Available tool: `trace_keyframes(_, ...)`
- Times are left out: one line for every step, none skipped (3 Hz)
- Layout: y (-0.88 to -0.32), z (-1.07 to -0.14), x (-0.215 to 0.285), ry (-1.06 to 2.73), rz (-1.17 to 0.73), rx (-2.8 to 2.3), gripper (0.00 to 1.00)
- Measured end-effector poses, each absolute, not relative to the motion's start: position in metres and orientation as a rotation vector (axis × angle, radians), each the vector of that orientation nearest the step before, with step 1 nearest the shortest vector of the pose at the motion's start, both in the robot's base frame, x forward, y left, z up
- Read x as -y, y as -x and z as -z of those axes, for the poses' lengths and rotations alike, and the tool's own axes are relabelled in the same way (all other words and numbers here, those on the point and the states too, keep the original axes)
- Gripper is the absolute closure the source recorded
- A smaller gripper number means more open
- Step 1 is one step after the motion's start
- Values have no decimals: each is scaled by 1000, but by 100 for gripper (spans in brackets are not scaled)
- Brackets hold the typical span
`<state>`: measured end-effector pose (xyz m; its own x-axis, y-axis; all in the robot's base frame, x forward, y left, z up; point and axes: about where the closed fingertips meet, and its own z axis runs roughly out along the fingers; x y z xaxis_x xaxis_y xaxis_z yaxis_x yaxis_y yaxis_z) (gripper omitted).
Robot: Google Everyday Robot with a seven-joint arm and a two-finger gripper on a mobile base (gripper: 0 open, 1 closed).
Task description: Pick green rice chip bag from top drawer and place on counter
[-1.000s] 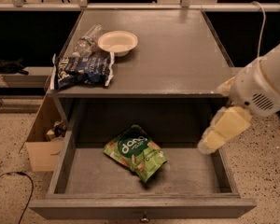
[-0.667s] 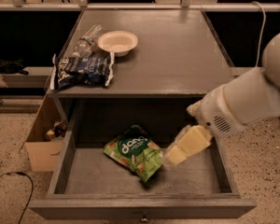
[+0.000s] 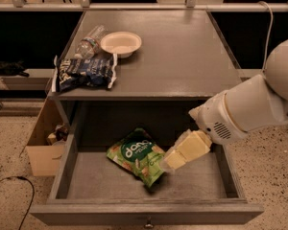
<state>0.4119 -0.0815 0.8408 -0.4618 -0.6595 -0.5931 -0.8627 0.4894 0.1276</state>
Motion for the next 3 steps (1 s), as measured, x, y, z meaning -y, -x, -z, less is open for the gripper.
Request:
trace_keyframes(-436, -806, 46, 1124, -664, -2264, 0)
trace_keyframes(-470, -777, 22, 973, -720, -2246, 0)
trace_keyframes(-493, -784, 26, 910, -661, -2202, 0)
